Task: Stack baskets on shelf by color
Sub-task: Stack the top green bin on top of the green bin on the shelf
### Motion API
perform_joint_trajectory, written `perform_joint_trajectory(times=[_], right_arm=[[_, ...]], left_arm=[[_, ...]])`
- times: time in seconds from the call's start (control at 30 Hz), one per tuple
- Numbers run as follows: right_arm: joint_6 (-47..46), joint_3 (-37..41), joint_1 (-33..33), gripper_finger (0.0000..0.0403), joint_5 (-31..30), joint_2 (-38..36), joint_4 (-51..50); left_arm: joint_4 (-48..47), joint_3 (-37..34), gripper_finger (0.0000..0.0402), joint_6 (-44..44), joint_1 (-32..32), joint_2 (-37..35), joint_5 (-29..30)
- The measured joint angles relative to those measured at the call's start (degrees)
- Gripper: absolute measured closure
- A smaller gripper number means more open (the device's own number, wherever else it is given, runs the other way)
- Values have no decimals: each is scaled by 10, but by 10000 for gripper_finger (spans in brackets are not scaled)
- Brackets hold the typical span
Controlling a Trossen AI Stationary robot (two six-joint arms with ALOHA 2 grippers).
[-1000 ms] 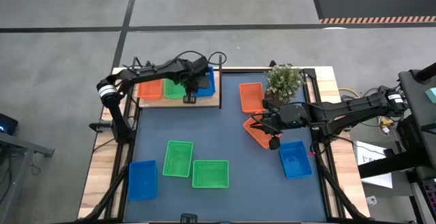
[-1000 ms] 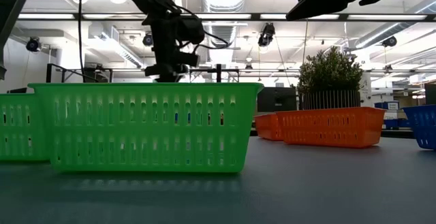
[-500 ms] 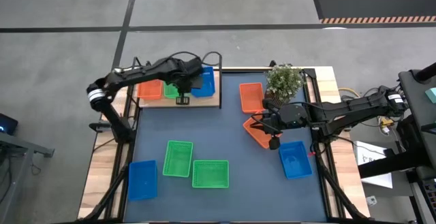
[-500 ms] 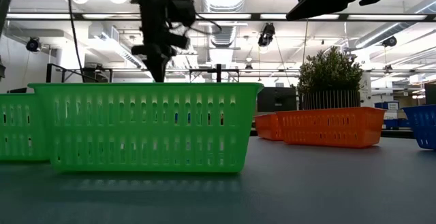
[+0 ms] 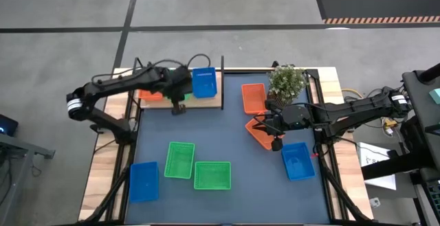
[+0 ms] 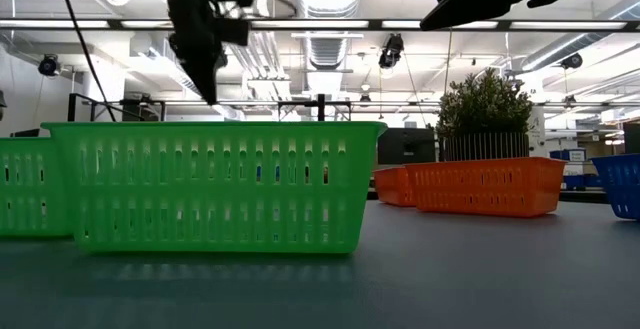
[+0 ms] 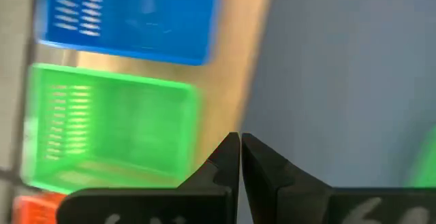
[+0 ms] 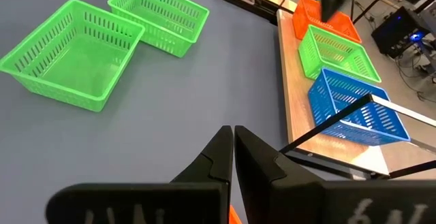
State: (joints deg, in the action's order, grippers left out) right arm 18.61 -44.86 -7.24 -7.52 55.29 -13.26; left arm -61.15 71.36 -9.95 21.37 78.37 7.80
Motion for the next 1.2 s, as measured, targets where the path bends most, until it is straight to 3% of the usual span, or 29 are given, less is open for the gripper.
perform_joint_trajectory(times=[0.23,0.43,0.63,0.73,0.87,1.07,1.2], right_arm=[[7,0,0,394,0,0,0],[7,0,0,394,0,0,1],[3,0,0,394,0,0,1],[-8,0,0,394,1,0,1],[-21,1,0,394,5,0,1],[-30,4,0,394,5,0,-2],[-31,4,0,394,5,0,-3]], left_arm=[[-9,-11,402,162,-211,-34,13],[-9,-10,402,291,-383,-1,15],[-9,-4,401,448,-503,42,-22],[-9,-4,395,495,-535,58,-40],[-8,-5,356,501,-553,82,-48],[4,-6,281,459,-556,122,-49],[54,-6,258,436,-557,143,-49]])
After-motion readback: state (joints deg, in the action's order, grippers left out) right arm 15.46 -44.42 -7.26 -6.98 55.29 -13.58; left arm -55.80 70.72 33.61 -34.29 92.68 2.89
